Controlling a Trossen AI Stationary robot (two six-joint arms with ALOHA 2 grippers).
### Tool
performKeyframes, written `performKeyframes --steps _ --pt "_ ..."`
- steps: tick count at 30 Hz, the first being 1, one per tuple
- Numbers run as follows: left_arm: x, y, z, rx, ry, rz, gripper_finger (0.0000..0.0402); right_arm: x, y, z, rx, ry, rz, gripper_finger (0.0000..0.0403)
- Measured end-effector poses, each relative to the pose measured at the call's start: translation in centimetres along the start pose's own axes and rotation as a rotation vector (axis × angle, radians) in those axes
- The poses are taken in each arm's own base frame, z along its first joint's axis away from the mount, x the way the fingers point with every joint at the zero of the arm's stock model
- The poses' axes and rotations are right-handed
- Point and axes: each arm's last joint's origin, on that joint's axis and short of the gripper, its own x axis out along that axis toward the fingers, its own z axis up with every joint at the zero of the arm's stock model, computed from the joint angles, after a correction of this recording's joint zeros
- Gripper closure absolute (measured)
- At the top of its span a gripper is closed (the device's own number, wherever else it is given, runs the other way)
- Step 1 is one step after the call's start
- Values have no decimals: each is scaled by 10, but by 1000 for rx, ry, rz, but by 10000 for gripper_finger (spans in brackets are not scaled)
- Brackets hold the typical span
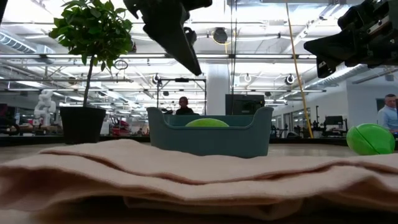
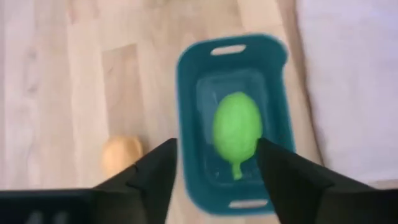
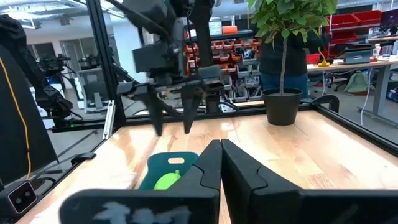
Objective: Pick and placing Produce into tupperware
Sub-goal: Put the green pear into the blue bin
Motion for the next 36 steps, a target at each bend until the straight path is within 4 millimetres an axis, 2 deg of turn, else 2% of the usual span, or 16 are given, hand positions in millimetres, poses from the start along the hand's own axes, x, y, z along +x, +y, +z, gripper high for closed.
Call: performKeyframes --steps 3,7,9,12,16,18,24,28,31,36 --pt "-1 3 -3 -10 27 -1 251 0 0 0 0 0 0 403" --pt "0 5 -9 -46 92 -3 355 0 0 0 0 0 0 403" --pt "0 6 -11 -72 108 -6 388 0 0 0 0 0 0 403" --pt "-3 6 -12 -62 116 -9 387 0 0 0 0 0 0 403" --pt "-24 5 -12 -46 93 -6 390 0 0 0 0 0 0 403" --pt "-40 5 -14 -33 83 12 398 0 0 0 0 0 0 403" --pt "-103 -1 -13 10 -105 130 397 0 0 0 -11 -2 0 403" --pt "-138 -2 -18 0 -197 192 398 0 0 0 -11 -4 0 403" --pt "-159 -5 -23 1 -256 219 398 0 0 0 -11 -4 0 403" --pt "-180 -7 -30 15 -308 279 399 0 0 0 -12 -4 0 403"
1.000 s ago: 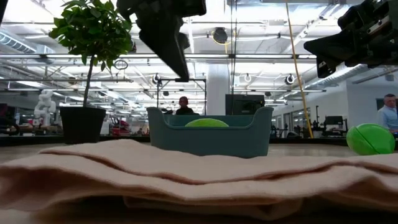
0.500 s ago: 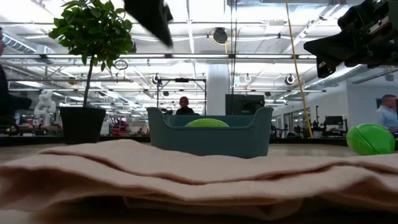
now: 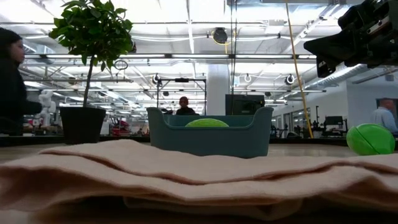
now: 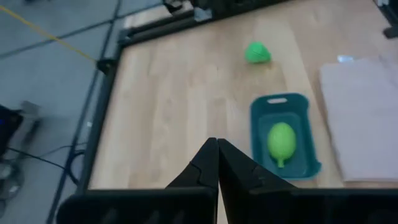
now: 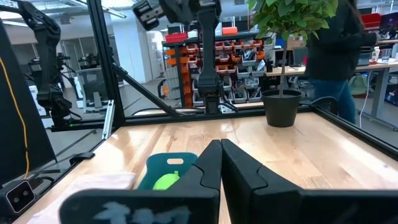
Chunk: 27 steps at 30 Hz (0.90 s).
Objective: Pick and placing Produce into tupperware
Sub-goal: Put the green pear into the blue bin
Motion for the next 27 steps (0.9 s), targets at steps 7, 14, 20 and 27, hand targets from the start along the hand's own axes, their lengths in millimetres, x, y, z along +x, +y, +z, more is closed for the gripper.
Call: performKeyframes --steps 7,14,20,27 --pt "-32 21 -19 -19 -91 74 400 0 0 0 1 0 0 403" --pt "-39 37 -55 -154 -347 91 401 0 0 0 0 0 0 403" --pt "-14 30 -91 -155 -506 13 401 0 0 0 1 1 0 403" --pt "11 12 -142 -145 -581 -48 401 0 0 0 -8 1 0 403"
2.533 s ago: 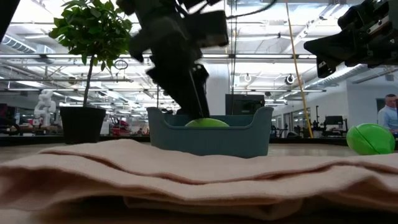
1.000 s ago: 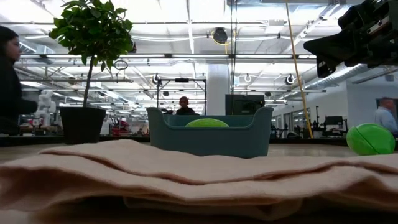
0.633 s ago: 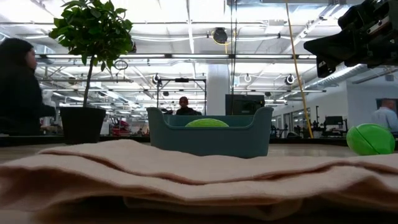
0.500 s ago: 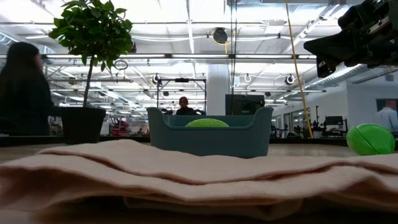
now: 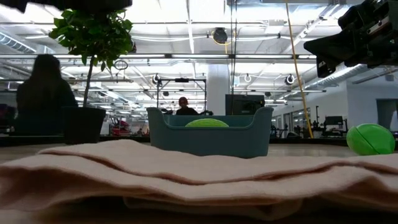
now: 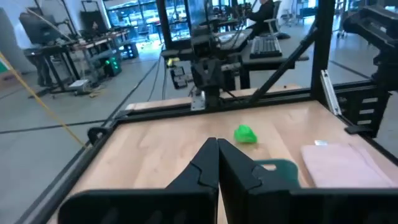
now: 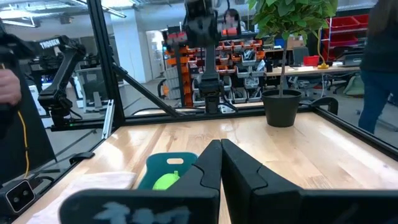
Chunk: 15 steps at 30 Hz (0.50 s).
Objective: Pick and placing Produce into tupperware
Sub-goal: Put the green pear into the blue bin
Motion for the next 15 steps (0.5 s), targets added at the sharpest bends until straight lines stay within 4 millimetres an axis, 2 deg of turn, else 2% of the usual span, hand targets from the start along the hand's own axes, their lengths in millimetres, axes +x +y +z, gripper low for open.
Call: performKeyframes --steps 3,11,15 --pt "-5 0 -15 -11 -24 54 401 0 0 0 -12 0 0 403" --pt "-32 0 -24 30 -66 101 401 0 0 -1 -7 12 -1 403" --pt "-38 -1 -31 24 -80 99 401 0 0 -1 -6 13 2 403"
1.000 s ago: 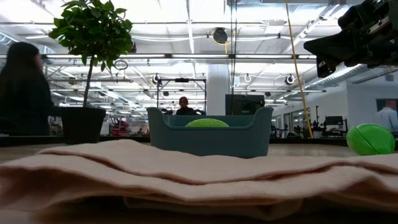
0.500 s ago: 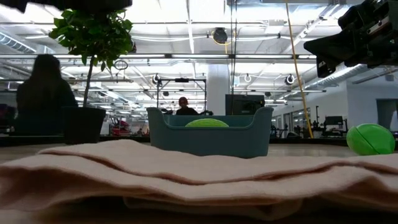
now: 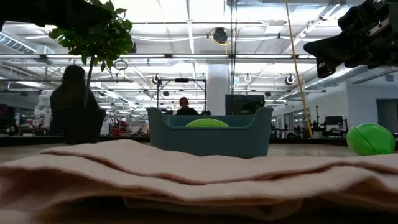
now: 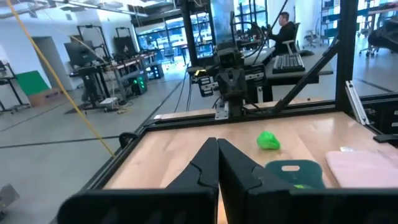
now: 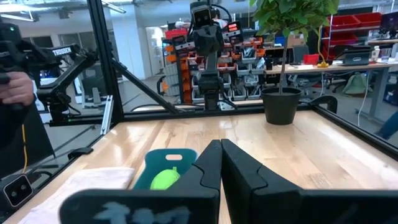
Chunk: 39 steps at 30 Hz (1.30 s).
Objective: Pick and placing Produce into tupperware
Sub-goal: Put the green pear into the blue bin
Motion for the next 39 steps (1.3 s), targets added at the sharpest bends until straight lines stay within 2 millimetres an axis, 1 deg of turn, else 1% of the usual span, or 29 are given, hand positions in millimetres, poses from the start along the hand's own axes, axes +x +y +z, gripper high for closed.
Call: performKeyframes --steps 3,8,11,17,25,30,33,37,39 --pt "-1 -1 -9 7 22 -3 401 0 0 0 0 0 0 403" --pt "-1 -6 -33 16 68 -11 401 0 0 -1 1 14 -1 403" --pt "-1 -6 -40 27 71 -7 401 0 0 -3 1 27 -2 403" --pt "-1 -7 -40 22 64 -34 400 0 0 -4 -11 45 -3 403" --pt "0 -7 -40 26 66 -39 377 1 0 -4 -59 41 -1 396" --pt "0 -7 -40 43 66 -40 374 3 0 -2 -51 20 0 398" --pt "0 -7 -40 52 66 -40 377 5 -1 -7 -34 87 -4 402" --pt "0 -7 -40 64 69 -41 384 12 0 13 -38 72 13 401" --pt "0 -7 -41 66 73 -41 389 17 1 21 -40 96 25 401"
